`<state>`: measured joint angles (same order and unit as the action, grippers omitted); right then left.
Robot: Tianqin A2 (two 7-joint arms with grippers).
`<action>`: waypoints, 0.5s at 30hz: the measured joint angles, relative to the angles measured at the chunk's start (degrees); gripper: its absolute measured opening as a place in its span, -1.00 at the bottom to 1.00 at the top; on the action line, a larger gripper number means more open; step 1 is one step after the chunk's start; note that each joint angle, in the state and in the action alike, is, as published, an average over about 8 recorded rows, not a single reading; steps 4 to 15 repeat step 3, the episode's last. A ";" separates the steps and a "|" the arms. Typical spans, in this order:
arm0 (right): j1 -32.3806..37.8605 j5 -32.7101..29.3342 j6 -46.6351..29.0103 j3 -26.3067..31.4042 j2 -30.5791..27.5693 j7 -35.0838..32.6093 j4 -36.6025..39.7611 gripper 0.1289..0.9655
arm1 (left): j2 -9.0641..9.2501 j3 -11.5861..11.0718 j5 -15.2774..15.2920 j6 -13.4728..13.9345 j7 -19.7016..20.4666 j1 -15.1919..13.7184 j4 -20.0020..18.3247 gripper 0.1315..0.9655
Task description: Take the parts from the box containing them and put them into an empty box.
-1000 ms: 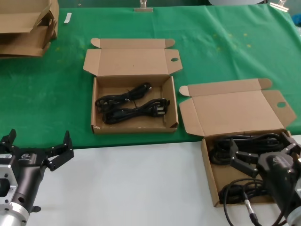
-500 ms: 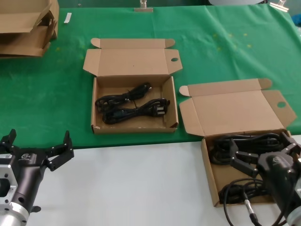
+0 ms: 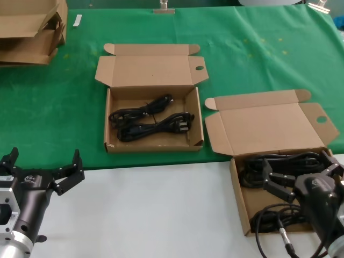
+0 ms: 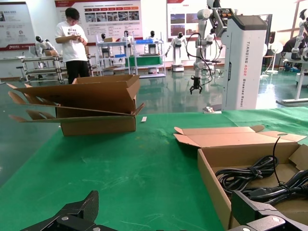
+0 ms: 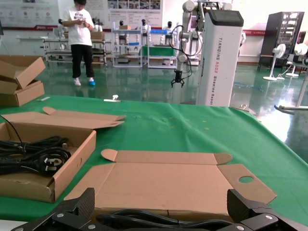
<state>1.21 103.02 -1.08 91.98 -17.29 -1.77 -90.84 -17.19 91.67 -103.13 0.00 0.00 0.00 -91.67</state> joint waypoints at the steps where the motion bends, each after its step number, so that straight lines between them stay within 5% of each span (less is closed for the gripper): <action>1: 0.00 0.00 0.00 0.00 0.00 0.00 0.00 1.00 | 0.00 0.00 0.00 0.00 0.00 0.00 0.00 1.00; 15: 0.00 0.00 0.00 0.00 0.00 0.00 0.00 1.00 | 0.00 0.00 0.00 0.00 0.00 0.00 0.00 1.00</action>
